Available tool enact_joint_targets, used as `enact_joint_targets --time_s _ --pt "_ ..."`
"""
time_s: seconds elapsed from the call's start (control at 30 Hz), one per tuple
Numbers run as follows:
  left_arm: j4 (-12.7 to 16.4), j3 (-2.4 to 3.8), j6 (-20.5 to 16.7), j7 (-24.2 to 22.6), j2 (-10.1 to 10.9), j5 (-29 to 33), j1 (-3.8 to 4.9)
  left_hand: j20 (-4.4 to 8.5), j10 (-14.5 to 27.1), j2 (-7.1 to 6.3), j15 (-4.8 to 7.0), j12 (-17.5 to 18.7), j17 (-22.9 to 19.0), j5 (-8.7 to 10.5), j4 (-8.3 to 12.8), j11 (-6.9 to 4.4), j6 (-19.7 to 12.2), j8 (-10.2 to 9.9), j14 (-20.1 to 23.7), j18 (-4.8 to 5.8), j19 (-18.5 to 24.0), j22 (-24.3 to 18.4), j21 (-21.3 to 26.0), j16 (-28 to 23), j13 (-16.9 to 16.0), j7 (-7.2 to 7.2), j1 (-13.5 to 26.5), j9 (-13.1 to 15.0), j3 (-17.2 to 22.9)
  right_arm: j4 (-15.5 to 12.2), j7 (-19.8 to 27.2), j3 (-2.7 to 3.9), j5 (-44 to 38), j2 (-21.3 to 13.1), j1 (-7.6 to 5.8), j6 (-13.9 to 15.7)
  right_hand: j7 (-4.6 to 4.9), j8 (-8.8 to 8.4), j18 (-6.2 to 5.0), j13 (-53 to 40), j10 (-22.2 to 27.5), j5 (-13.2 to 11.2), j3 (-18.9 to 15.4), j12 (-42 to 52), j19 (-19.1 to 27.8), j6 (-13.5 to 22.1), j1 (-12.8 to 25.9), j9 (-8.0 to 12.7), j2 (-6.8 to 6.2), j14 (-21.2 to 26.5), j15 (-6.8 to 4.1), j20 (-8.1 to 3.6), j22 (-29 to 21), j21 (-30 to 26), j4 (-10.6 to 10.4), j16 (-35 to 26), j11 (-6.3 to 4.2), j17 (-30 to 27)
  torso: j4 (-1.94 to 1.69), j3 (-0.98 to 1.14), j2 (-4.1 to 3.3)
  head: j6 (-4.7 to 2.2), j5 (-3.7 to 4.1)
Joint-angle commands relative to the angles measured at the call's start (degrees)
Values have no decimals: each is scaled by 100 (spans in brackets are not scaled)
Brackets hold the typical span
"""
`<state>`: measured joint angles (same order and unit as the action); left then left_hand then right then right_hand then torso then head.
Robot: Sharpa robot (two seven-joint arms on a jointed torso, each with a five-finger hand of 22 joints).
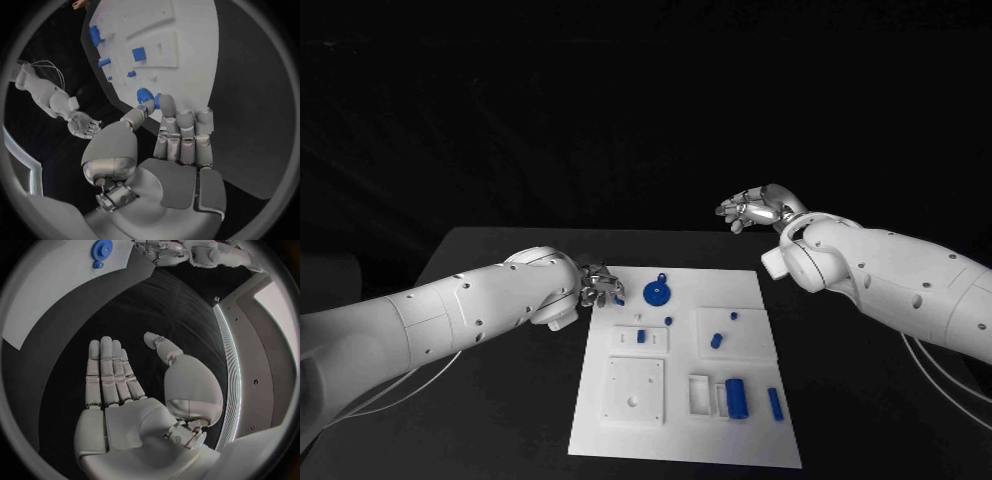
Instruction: Assemble the parts on the task board
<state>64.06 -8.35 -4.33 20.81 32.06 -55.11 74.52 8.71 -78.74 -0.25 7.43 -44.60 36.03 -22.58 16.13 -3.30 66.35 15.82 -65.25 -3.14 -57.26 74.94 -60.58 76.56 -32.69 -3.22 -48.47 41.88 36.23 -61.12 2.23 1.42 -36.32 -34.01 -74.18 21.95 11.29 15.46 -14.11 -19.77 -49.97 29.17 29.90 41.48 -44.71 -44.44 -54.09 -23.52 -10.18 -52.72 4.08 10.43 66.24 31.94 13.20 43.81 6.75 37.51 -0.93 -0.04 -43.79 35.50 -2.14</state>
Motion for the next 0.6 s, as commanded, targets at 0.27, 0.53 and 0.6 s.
enact_joint_targets --time_s 0.27,0.53,0.6 --pt "671 -130 -264 388 237 -1184 -2 727 -378 -21 530 -776 357 -213 26 -381 444 701 -561 -206 -264 122 -454 535 -479 421 -177 792 -20 -35 31 1 -3 -27 32 -78 131 40 -89 13 48 15 24 34 45 43 22 10 38 40 -1 12 9 -38 -5 8 12 -10 19 -10 -9 10 -38" --pt "834 -177 -75 564 315 -1323 -5 751 -200 83 620 -1088 458 94 8 -436 374 617 -701 -404 -652 90 -751 573 -653 457 -212 1003 -24 -36 32 1 -3 -38 49 -76 131 40 -89 15 49 18 26 36 46 44 21 11 37 41 -1 12 10 -40 -5 8 12 -10 16 -3 -7 29 -43" --pt "903 -191 -14 601 342 -1312 -5 748 -176 114 628 -1091 459 165 6 -439 350 604 -721 -430 -686 79 -762 544 -660 457 -206 1046 -20 -34 33 1 -3 -37 52 -77 130 41 -89 17 49 22 27 37 47 44 19 11 38 41 -1 12 10 -40 -4 8 12 -11 17 -4 -8 38 -43"
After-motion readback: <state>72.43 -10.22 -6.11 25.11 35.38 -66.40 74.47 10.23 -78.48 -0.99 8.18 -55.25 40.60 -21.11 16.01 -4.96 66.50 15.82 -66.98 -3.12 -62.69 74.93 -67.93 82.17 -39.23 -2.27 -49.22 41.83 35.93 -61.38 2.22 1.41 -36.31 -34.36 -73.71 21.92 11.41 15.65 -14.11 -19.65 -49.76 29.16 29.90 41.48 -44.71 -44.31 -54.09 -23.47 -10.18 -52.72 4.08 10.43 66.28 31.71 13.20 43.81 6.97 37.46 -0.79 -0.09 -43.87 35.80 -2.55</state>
